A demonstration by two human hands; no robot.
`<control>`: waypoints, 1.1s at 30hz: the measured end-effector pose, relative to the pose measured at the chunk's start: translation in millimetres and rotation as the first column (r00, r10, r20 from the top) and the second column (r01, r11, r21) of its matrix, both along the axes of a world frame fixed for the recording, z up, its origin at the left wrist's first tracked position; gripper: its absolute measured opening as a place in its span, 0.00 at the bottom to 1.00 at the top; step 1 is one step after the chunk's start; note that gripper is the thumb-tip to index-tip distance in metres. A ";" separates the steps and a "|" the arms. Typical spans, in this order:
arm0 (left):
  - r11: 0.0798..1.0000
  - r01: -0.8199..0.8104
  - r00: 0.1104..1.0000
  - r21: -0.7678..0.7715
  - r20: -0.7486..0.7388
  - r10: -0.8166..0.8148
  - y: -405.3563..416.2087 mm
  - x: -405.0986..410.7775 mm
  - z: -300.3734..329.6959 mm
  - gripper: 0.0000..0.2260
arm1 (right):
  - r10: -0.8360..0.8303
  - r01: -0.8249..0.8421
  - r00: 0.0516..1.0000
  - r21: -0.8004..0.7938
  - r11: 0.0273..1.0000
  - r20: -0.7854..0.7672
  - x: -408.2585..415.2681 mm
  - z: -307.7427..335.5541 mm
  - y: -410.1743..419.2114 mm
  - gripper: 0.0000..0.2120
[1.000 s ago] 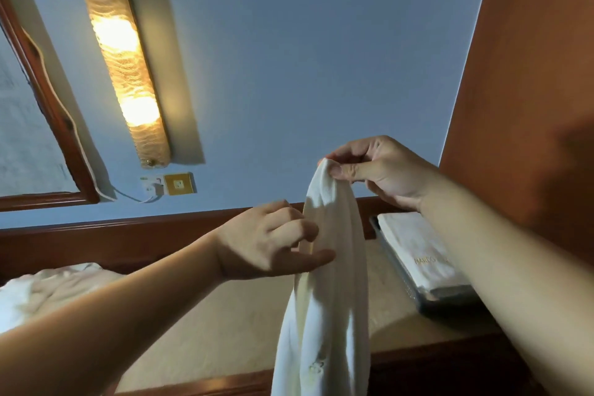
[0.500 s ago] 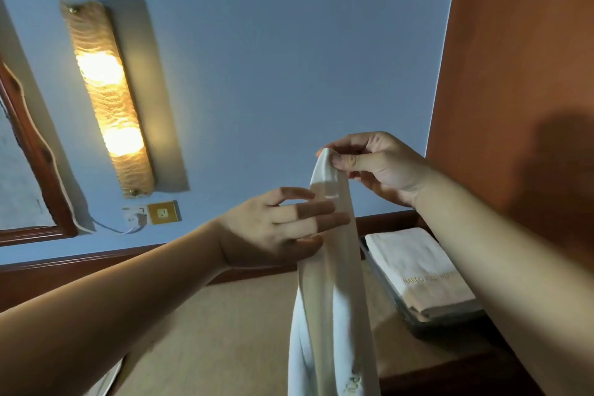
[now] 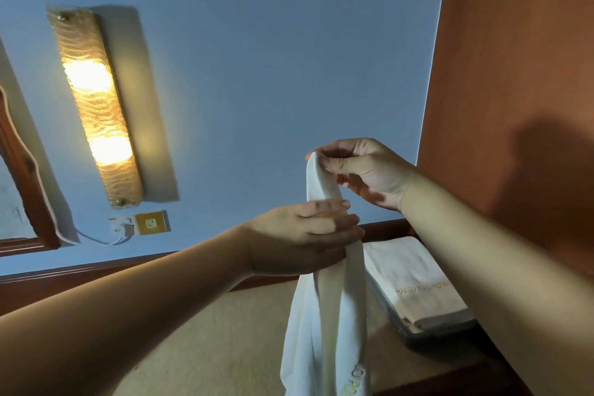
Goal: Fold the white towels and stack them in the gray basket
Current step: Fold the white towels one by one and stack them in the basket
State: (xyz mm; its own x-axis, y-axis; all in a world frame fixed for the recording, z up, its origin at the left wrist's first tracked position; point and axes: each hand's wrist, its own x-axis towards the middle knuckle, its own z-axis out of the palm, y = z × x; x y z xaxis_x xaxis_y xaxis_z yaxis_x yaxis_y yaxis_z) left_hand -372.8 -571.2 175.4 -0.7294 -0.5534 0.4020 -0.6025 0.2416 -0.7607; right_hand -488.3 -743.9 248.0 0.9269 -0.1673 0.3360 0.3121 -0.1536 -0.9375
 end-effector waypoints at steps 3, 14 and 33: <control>0.999 0.017 0.999 0.049 0.035 -0.019 -3.0 1.4 3.8 0.07 | -0.014 0.014 1.000 0.005 1.000 -0.010 1.5 -6.0 -4.9 0.10; 0.982 0.024 0.997 0.186 0.065 -0.037 -16.9 5.6 21.5 0.10 | -0.161 0.146 0.960 -0.079 0.986 -0.229 -4.7 -49.3 -32.2 0.13; 0.866 -0.291 0.848 0.406 -0.310 0.430 -27.7 13.0 21.7 0.10 | -0.724 0.841 0.531 -0.379 0.387 0.441 -31.3 -207.8 84.2 0.18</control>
State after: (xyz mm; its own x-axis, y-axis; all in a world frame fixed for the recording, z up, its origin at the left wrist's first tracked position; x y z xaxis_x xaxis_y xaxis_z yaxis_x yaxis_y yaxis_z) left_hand -359.9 -598.9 197.1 -0.2794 -0.8953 0.3470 -0.9181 0.1433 -0.3694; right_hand -519.6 -659.7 40.2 0.3866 -0.5433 0.7453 -0.0604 -0.8213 -0.5673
